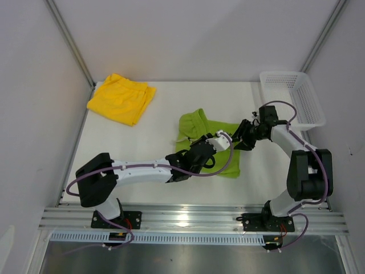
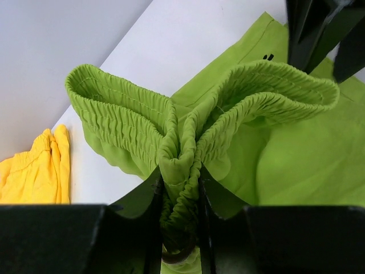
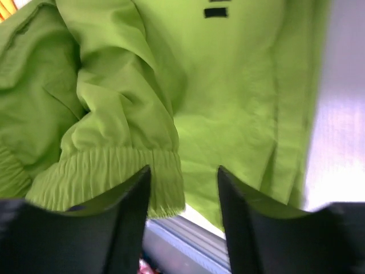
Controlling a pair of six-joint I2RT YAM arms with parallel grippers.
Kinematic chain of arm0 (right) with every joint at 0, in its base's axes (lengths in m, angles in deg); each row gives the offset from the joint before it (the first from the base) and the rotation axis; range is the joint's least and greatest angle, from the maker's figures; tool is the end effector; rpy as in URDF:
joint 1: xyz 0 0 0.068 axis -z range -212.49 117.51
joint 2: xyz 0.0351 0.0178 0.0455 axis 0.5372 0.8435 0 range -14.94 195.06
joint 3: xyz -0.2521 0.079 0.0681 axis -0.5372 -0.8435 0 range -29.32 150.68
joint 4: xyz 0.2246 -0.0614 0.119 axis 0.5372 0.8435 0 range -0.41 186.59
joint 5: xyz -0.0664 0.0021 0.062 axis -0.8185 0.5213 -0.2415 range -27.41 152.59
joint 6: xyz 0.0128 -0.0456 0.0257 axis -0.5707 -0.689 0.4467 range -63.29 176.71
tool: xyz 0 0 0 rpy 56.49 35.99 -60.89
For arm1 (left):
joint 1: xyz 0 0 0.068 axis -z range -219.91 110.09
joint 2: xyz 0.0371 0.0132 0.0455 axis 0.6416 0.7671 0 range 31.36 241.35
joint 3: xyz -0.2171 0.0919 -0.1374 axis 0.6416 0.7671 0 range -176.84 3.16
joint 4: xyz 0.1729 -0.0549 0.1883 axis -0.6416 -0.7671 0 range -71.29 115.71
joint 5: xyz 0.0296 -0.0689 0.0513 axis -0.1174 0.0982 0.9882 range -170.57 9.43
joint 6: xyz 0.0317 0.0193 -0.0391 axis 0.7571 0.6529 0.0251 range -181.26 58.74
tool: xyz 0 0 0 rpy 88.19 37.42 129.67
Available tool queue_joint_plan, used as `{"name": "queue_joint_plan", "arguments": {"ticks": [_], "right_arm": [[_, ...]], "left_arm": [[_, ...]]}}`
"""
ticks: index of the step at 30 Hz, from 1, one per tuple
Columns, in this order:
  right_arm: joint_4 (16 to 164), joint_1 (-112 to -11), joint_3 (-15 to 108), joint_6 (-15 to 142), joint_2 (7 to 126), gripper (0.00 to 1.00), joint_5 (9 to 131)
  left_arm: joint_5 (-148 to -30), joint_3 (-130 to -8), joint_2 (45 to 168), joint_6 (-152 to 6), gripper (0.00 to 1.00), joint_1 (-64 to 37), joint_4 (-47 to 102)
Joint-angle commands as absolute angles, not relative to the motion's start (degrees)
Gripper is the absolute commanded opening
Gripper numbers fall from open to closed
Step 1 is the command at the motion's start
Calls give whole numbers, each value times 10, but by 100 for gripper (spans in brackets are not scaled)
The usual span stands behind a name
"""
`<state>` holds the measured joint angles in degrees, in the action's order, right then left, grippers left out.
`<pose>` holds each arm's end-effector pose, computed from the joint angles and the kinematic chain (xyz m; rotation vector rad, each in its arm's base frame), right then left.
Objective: Fold and stack the shorts
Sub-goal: Fold the shorts
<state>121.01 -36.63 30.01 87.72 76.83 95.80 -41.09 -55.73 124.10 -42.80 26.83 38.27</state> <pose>0.3107 0.0421 0.2035 0.4492 2.6929 0.9654 0.1647 -0.3255 0.2538 0.8945 1.6260 0.0863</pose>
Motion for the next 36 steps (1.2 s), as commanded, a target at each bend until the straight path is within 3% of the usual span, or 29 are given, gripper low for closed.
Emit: {"name": "queue_joint_plan", "arguments": {"ticks": [1,2,5,7,9,10,23,36], "right_arm": [[1197,-337,283,869,706,55,937],[1192,-330,276,883,686,62,940],[1168,-300,257,899,657,70,970],[1167,-300,258,915,650,86,986],[1148,-302,253,946,637,89,1010],[1138,-309,249,960,629,99,1012],[1036,-415,266,1133,677,99,985],[992,-437,370,1090,766,99,946]], "left_arm": [[-395,-586,1241,-435,4,272,387],[-394,-585,1240,-438,4,272,387],[-391,-579,1239,-439,4,272,392],[-389,-576,1239,-440,4,272,392],[-385,-576,1240,-440,4,272,393],[-385,-577,1241,-440,4,272,393],[-382,-567,1236,-446,4,272,404],[-415,-557,1236,-437,3,275,405]]}}
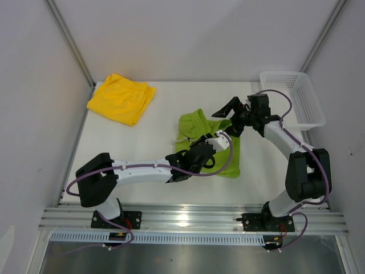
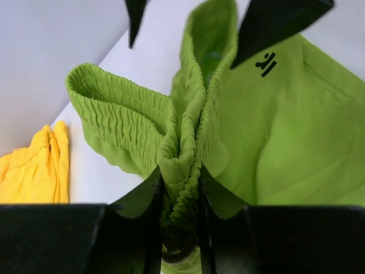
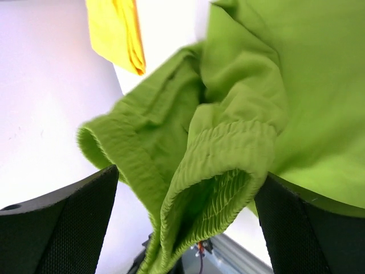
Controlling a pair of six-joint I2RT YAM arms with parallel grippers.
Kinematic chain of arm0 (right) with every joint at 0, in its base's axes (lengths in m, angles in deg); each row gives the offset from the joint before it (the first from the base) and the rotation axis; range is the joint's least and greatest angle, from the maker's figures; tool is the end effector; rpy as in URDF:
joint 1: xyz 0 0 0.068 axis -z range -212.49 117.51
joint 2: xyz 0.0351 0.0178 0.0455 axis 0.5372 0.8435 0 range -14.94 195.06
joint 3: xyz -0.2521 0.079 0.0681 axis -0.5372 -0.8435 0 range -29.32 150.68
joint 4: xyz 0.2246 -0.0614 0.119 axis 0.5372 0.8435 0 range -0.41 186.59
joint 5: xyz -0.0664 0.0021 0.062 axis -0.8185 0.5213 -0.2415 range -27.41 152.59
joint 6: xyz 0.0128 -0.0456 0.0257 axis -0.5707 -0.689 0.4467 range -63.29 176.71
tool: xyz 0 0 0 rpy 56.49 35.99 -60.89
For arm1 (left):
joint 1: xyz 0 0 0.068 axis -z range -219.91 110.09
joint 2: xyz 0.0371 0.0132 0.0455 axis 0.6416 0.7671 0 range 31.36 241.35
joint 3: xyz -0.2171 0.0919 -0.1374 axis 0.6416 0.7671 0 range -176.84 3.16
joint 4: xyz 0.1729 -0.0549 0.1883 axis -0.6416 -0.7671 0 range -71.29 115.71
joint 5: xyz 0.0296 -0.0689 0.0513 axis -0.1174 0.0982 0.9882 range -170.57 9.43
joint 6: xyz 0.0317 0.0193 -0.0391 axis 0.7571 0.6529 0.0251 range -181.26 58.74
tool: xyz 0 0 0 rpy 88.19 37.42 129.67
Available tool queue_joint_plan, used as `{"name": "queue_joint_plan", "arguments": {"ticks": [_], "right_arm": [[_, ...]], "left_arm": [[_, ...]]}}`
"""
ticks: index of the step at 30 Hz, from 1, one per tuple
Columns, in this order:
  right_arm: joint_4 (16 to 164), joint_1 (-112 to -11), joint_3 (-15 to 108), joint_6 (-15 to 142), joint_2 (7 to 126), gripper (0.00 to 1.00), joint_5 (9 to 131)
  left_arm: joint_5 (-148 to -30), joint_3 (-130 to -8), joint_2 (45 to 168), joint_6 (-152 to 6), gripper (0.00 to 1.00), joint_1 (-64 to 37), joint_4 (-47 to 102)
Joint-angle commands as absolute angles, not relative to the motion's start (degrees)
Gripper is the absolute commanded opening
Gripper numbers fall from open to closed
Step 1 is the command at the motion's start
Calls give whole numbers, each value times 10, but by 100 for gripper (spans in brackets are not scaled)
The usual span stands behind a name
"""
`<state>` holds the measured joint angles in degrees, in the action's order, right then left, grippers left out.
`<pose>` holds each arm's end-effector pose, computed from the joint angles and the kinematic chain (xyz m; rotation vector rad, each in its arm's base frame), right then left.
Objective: Fold and stack the shorts
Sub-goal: Fold the shorts
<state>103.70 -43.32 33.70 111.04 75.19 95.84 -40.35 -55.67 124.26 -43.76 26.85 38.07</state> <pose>0.3344 0.0839 0.2510 0.5992 2.3969 1.2140 0.1648 -0.3253 0.2522 0.8776 1.6379 0.0905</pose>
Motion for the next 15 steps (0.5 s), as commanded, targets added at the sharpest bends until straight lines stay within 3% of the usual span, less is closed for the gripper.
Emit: {"name": "queue_joint_plan", "arguments": {"ticks": [1,5,6,7,10,15], "right_arm": [[981,-436,369,1091,772,99,950],[910,-433,368,1102,805,97,1009],[907,-433,369,1107,819,91,1016],[902,-432,371,1110,824,79,1020],[919,-431,387,1098,838,61,1019],[965,-425,420,1058,859,43,1019]], "left_arm": [[-419,-556,1237,-436,3,276,405],[-432,-571,1249,-431,3,279,404],[-431,-577,1253,-429,3,280,394],[-428,-582,1265,-423,3,282,391],[-416,-607,1285,-405,3,288,379],[-421,-655,1321,-381,3,301,349]]}}
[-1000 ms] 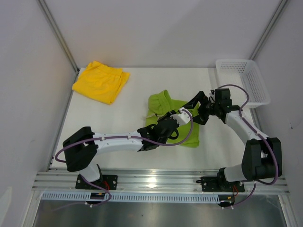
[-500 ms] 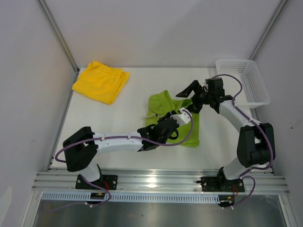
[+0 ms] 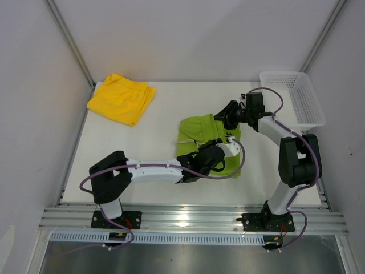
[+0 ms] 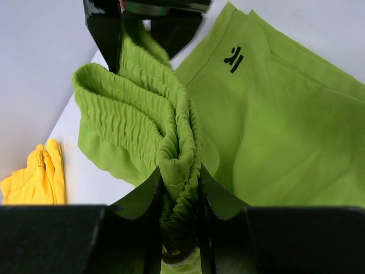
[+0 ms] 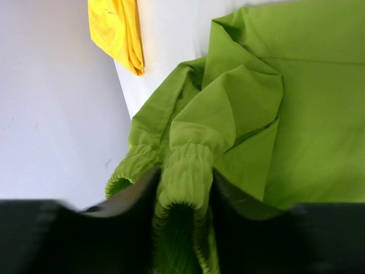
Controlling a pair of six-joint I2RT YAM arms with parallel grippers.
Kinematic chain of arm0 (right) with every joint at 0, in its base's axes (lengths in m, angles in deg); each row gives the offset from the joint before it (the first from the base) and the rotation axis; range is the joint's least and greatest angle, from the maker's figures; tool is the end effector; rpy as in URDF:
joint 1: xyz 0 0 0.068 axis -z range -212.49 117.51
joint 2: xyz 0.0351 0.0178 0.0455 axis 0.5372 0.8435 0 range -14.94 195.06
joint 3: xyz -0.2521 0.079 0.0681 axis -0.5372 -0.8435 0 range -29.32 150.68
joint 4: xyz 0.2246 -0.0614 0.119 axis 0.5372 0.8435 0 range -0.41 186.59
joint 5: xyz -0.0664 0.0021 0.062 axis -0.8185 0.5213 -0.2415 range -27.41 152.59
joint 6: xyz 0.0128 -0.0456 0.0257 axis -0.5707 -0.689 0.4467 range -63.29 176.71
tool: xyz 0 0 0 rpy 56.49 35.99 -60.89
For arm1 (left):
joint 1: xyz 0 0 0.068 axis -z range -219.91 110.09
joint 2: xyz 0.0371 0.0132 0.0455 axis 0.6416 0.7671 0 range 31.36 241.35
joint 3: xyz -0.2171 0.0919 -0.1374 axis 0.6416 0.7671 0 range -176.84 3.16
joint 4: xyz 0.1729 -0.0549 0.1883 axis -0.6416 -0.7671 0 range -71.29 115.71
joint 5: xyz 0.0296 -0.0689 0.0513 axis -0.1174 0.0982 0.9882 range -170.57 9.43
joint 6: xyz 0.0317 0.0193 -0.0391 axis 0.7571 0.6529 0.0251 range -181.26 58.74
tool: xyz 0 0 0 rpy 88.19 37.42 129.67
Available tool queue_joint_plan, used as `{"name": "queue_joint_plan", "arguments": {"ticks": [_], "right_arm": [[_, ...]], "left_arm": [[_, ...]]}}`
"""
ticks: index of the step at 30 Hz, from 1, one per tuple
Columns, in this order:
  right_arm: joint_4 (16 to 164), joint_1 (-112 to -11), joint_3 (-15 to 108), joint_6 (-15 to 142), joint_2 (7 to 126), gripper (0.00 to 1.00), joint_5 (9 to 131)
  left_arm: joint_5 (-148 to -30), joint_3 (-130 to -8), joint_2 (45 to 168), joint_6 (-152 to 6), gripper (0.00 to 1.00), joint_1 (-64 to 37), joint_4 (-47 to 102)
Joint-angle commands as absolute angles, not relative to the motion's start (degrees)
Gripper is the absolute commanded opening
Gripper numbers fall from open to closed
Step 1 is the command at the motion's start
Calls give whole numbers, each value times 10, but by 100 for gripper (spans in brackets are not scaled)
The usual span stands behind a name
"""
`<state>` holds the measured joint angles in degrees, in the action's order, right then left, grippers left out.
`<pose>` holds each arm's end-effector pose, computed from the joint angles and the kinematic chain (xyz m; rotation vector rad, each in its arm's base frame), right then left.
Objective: Fold and stack the shorts
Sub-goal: Fold the shorts
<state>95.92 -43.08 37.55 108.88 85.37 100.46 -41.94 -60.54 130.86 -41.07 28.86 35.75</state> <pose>0.3728 0.0920 0.2231 0.4923 2.3879 1.2928 0.1617 -0.3546 0.2350 1.0188 1.6261 0.1147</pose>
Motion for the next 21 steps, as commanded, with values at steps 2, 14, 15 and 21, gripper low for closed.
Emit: {"name": "queue_joint_plan", "arguments": {"ticks": [2,14,15,21], "right_arm": [[970,-423,427,1052,866,35,1023],[993,-379,428,987,889,0,1042],[993,-378,432,980,892,0,1050],[1014,-350,442,923,924,1,1044]], "left_arm": [[-415,-690,1339,-369,2,308,317],[-361,-835,1463,-300,3,348,202],[-361,-838,1467,-291,3,351,192],[-371,-900,1516,-281,4,368,146]]}}
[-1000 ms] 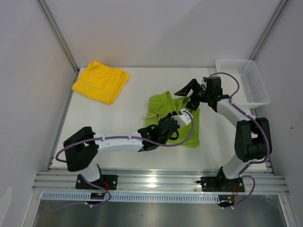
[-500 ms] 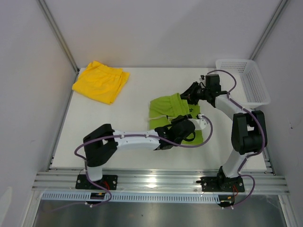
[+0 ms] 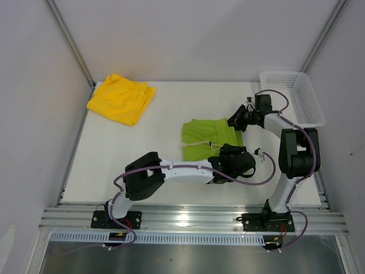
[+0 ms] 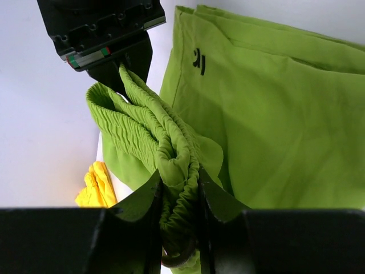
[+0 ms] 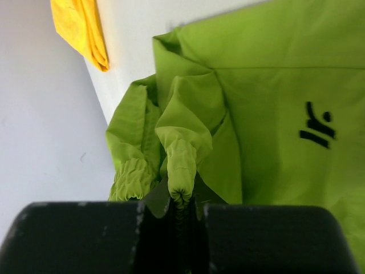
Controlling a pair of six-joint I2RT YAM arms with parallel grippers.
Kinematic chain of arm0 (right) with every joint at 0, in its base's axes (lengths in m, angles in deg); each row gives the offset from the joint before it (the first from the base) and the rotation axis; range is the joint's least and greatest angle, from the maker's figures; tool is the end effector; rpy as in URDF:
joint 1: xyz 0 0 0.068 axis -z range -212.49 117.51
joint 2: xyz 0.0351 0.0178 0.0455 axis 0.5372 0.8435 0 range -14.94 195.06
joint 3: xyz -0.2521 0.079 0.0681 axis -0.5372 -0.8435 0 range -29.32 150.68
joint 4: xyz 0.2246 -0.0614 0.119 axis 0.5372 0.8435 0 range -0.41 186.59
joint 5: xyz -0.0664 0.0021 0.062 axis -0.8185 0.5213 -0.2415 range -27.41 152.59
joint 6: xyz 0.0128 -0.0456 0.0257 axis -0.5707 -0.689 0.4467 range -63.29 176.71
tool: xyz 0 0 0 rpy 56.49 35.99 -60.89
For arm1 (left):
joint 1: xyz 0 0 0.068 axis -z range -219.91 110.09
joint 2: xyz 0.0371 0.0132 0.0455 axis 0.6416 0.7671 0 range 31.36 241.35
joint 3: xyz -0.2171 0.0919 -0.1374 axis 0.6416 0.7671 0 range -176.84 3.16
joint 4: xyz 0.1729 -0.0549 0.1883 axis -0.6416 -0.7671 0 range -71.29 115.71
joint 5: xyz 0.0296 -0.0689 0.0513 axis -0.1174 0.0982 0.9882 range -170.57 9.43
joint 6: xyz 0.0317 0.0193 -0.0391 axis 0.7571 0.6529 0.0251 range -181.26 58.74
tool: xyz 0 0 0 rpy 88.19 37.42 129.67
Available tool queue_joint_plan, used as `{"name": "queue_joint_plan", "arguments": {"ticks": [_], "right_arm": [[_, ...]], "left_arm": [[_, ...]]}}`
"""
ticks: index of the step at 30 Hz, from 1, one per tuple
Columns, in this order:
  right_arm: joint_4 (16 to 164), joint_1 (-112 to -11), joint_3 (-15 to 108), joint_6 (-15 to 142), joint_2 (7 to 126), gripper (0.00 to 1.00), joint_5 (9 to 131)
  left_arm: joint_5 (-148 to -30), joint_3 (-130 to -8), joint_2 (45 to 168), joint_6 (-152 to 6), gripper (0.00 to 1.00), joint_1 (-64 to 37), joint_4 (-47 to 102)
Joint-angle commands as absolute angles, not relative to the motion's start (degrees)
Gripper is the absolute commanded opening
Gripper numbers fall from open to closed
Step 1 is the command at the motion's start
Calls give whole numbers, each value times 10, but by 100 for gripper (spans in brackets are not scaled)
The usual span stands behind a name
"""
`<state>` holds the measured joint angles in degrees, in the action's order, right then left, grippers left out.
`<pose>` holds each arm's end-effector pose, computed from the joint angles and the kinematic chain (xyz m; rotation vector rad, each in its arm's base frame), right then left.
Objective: Fold and stack the shorts
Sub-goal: Fold the shorts
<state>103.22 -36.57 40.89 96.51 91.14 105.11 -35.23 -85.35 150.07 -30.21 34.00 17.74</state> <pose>0.3893 0.0519 0.1961 0.4218 2.4709 1.2376 0.1538 -0.4413 0.2125 1.3426 1.5442 0.4237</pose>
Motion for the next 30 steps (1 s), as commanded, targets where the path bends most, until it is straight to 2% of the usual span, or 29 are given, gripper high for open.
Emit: {"name": "queue_joint_plan", "arguments": {"ticks": [1,6,8,9,10,15,16,18,20,22,25,30], "right_arm": [[1006,-347,446,919,938,1,1050],[1005,-335,483,891,987,3,1077],[990,-331,496,897,1007,6,1100],[977,-330,500,900,1013,8,1111],[972,-330,505,903,1023,9,1119],[963,-311,523,910,1038,15,1125],[963,-311,527,911,1040,18,1125],[962,-310,530,913,1038,47,1121],[966,-310,530,913,1029,71,1103],[974,-307,530,913,1023,78,1087],[976,-306,530,913,1012,83,1076],[985,-314,553,901,1012,86,1053]], "left_arm": [[-376,-910,1524,-283,4,372,137],[-407,-939,1563,-314,7,373,120],[-431,-949,1571,-329,13,373,121],[-448,-949,1573,-331,21,373,124],[-455,-951,1575,-336,34,373,131],[-506,-942,1564,-387,53,359,160],[-530,-940,1557,-405,65,356,163],[-554,-920,1531,-424,99,343,182],[-589,-902,1509,-453,99,325,203],[-612,-877,1469,-487,99,313,217],[-667,-825,1398,-535,99,281,252],[-738,-728,1298,-605,99,225,304]]}}
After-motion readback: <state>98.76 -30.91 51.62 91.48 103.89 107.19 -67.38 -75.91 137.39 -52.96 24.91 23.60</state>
